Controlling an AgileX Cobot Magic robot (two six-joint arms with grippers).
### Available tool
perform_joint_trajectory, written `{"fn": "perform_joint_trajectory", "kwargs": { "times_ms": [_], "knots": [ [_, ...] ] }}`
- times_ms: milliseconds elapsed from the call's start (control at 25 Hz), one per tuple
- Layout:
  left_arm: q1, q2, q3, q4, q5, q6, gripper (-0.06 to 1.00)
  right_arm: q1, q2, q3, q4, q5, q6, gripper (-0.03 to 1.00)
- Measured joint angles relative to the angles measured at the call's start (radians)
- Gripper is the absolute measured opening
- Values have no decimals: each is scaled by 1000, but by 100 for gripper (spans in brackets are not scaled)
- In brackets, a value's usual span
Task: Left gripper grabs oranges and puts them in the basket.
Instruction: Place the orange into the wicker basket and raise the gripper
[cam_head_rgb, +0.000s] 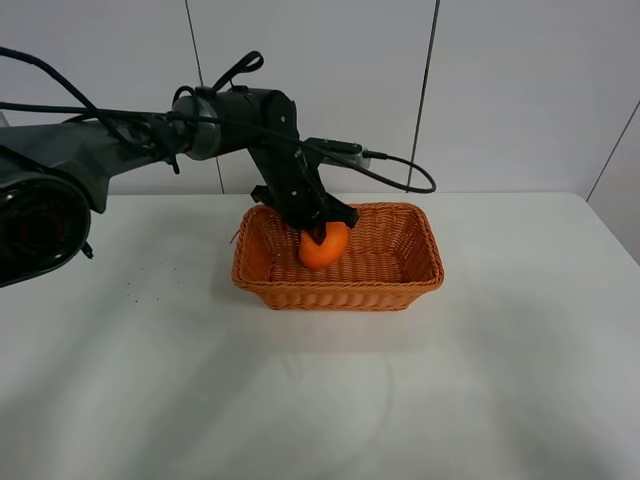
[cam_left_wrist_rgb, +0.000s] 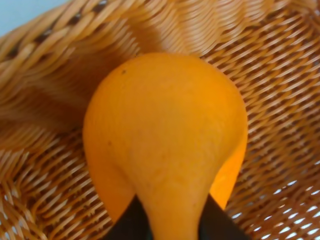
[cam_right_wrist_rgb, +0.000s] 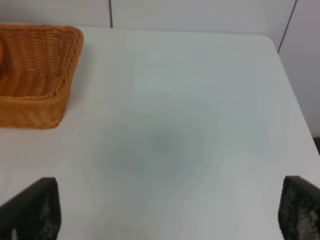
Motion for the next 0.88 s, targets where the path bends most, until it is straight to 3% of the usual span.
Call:
{"fn": "perform_joint_trajectory", "kwargs": {
  "times_ms": [160, 200, 240, 280, 400, 640, 880],
  "knots": [
    [0, 14, 0, 0, 17, 0, 23, 0, 0, 0, 0, 0, 0, 69],
    [0, 16, 0, 0, 17, 0, 30, 0, 0, 0, 0, 0, 0, 69],
    [0, 16, 0, 0, 18, 0, 50, 0, 0, 0, 0, 0, 0, 69],
    [0, 16, -1, 0, 26, 0, 62, 0, 0, 0, 0, 0, 0, 69],
    [0, 16, -1, 0, 57, 1, 85, 0, 0, 0, 0, 0, 0, 69],
    [0, -13, -18, -2, 126, 28, 91, 0, 0, 0, -5, 0, 0, 69],
    [0, -57, -173, -2, 249, 45, 92, 0, 0, 0, 0, 0, 0, 69]
  ]
}}
